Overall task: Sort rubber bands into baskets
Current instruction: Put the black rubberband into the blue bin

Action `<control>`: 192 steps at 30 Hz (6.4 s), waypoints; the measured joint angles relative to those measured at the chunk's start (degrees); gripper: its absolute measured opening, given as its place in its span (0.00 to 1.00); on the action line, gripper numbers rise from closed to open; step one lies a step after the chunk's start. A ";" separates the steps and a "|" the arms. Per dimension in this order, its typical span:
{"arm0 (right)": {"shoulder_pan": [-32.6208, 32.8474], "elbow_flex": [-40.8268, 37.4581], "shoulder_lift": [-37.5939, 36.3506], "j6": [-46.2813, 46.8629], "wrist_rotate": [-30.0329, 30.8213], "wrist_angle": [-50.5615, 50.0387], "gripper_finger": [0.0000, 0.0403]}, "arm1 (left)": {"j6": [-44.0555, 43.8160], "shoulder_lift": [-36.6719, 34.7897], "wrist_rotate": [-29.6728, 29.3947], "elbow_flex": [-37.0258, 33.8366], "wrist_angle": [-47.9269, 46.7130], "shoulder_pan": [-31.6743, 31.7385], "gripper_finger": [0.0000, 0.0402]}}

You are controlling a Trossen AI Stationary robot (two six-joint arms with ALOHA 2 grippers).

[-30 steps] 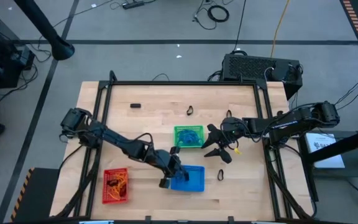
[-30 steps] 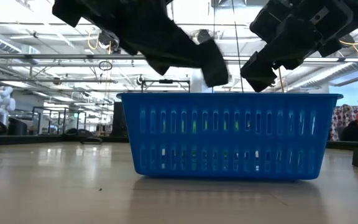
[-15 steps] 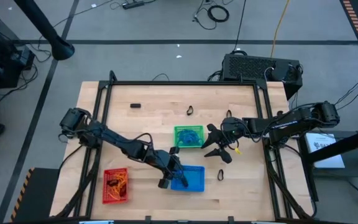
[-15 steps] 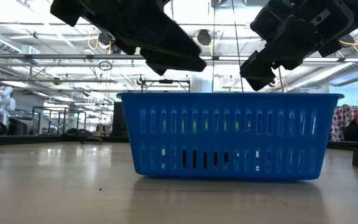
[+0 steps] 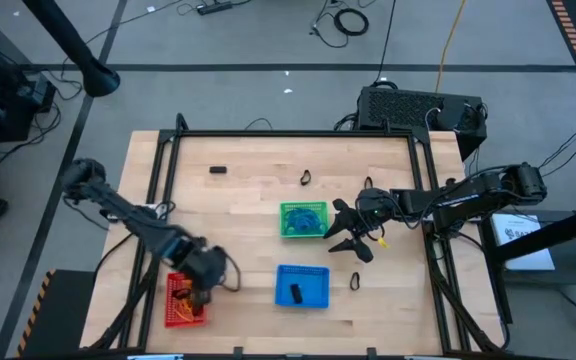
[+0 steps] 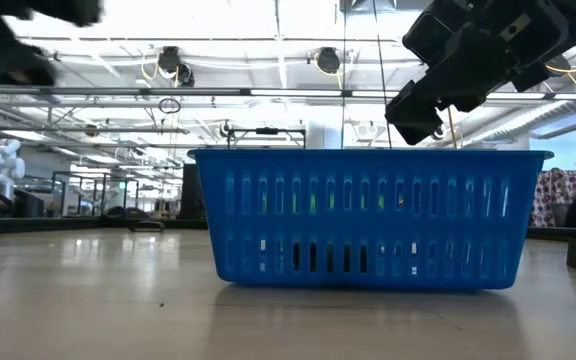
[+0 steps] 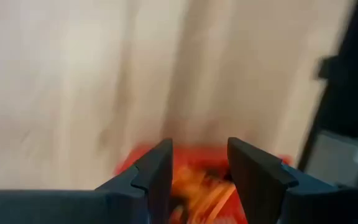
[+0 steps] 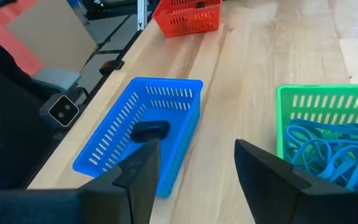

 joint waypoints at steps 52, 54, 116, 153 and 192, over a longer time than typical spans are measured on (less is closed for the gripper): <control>0.00 0.00 0.00 -2.92 0.13 1.66 0.49 | -24.45 -0.46 -1.34 -14.72 6.49 -19.14 0.03; 0.00 0.00 0.00 -2.90 0.13 1.66 0.49 | -23.91 -1.24 -0.10 -13.78 4.87 -19.14 0.02; -0.02 0.00 0.00 -1.56 0.11 1.62 0.49 | -9.86 -4.96 -12.69 -6.69 5.97 -15.97 0.01; 0.00 -0.02 -0.02 2.01 0.09 -0.96 0.49 | 40.87 21.31 -4.88 9.50 47.57 10.98 0.25; -0.02 -0.02 -0.02 2.99 4.46 1.77 0.49 | -30.64 10.73 -10.68 9.18 -6.57 -22.51 0.31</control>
